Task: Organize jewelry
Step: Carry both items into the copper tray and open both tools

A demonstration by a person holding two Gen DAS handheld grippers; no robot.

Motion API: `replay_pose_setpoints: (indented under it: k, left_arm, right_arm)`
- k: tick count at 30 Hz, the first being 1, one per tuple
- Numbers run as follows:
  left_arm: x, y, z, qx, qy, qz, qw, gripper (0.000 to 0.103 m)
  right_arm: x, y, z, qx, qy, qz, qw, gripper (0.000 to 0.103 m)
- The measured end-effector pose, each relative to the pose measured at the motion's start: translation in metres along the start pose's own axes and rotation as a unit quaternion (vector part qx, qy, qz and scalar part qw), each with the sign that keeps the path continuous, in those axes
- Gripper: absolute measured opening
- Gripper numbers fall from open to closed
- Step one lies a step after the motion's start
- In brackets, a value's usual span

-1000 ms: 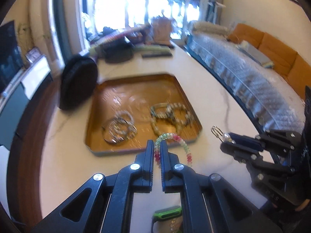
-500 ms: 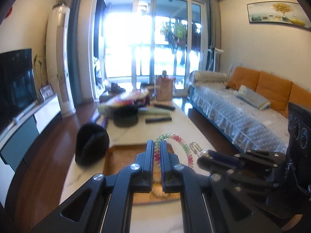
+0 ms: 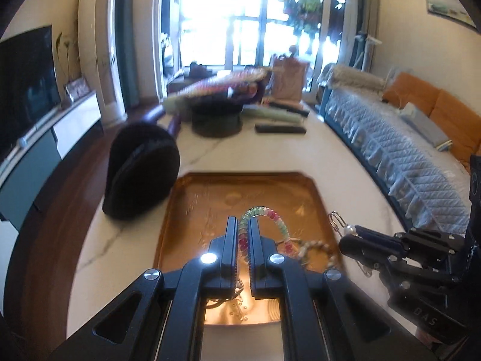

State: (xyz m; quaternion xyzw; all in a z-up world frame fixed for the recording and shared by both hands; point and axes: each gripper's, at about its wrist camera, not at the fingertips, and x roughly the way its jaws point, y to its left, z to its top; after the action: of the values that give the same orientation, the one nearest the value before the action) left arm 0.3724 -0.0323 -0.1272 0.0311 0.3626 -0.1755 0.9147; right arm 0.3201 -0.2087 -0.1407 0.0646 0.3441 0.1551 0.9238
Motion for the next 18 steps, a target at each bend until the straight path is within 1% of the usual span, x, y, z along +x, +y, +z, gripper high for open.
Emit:
replay_pose_setpoints:
  k: [4,6,9,10,11,12,13,14,15,16,17,18]
  left_arm:
    - [0.048,0.01,-0.014,-0.032,0.06,-0.018,0.9975,0.006]
    - [0.063,0.011,-0.019,-0.036,0.082,-0.016,0.9958,0.006]
    - [0.075,0.012,-0.025,-0.037,0.096,-0.006,0.9946,0.006]
    - [0.076,0.012,-0.026,-0.038,0.097,-0.005,0.9945,0.006]
    - [0.074,0.011,-0.026,-0.037,0.098,0.005,0.9945,0.007]
    - [0.072,0.009,-0.025,-0.036,0.1,0.011,0.9943,0.012]
    - [0.068,0.006,-0.025,-0.03,0.104,0.016,0.994,0.034]
    - [0.062,0.002,-0.025,-0.02,0.107,0.023,0.9937,0.052]
    - [0.055,-0.001,-0.025,-0.012,0.1,0.028,0.9946,0.084]
    - [0.045,-0.002,-0.025,-0.001,0.081,0.037,0.996,0.088]
    - [0.033,-0.006,-0.025,0.014,0.062,0.049,0.9968,0.088]
    - [0.022,-0.01,-0.025,0.026,0.053,0.051,0.9969,0.088]
  right_arm:
    - [0.036,-0.021,-0.015,0.039,0.039,0.01,0.998,0.01]
    - [0.048,-0.026,-0.021,0.05,0.051,0.012,0.997,0.01]
    - [0.059,-0.029,-0.026,0.057,0.06,0.015,0.996,0.011]
    - [0.061,-0.029,-0.027,0.058,0.063,0.019,0.996,0.013]
    - [0.062,-0.03,-0.028,0.063,0.067,0.021,0.996,0.015]
    - [0.063,-0.031,-0.029,0.069,0.072,0.02,0.995,0.023]
    - [0.064,-0.032,-0.027,0.071,0.073,0.021,0.995,0.034]
    - [0.062,-0.031,-0.027,0.071,0.069,0.021,0.995,0.039]
    - [0.057,-0.03,-0.027,0.069,0.063,0.017,0.995,0.045]
    - [0.052,-0.028,-0.028,0.067,0.06,0.014,0.996,0.045]
    - [0.047,-0.027,-0.029,0.067,0.057,0.013,0.996,0.045]
    - [0.041,-0.026,-0.029,0.068,0.055,0.012,0.996,0.045]
